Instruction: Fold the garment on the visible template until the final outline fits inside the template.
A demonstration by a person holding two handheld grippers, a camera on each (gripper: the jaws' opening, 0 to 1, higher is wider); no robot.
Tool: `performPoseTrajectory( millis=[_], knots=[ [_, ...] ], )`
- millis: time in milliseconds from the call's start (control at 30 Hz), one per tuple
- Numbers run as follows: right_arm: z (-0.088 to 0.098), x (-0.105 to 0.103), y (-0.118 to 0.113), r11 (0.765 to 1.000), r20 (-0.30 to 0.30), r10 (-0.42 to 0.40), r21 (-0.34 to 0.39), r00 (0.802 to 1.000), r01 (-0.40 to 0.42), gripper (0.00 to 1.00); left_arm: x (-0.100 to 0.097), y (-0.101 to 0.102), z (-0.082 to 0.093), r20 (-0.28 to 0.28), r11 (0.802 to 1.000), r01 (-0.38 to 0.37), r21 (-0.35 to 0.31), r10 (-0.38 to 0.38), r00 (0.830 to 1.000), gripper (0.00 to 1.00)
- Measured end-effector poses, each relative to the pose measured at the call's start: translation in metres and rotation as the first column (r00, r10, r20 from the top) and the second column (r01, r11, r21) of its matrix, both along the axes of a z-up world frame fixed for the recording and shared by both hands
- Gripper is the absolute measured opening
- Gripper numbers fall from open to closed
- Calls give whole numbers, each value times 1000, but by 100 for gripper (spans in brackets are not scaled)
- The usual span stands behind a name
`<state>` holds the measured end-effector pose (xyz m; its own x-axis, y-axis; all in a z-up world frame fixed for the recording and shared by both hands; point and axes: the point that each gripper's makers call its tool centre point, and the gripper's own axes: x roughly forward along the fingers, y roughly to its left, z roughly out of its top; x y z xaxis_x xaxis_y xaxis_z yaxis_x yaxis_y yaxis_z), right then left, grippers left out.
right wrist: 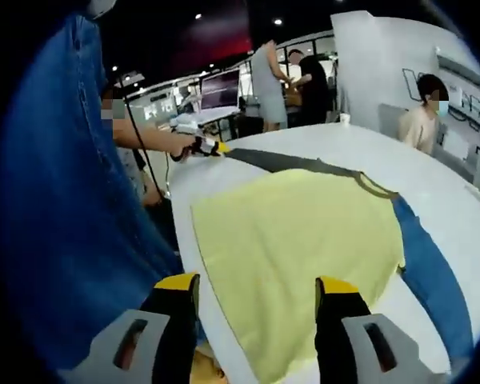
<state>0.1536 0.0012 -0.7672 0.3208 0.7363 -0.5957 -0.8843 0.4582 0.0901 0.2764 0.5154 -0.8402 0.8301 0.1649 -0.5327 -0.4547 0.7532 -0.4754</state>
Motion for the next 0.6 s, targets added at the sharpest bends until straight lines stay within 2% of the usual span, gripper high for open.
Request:
performPoseTrajectory(
  millis=[200,500,600],
  knots=[
    [-2,-2,0,1000,1,6,-10,1000,-6,63,8,2,-1,5,1000,-4,-8,4,1000,26],
    [-3,-6,-1,1000,-20,-28,-14,999,28,60,22,6,-2,28,999,-24,-33,25,999,22],
    [-3,-8,-1,999,-28,-44,-10,999,43,60,24,6,-2,28,999,-27,-35,28,999,18]
  ],
)
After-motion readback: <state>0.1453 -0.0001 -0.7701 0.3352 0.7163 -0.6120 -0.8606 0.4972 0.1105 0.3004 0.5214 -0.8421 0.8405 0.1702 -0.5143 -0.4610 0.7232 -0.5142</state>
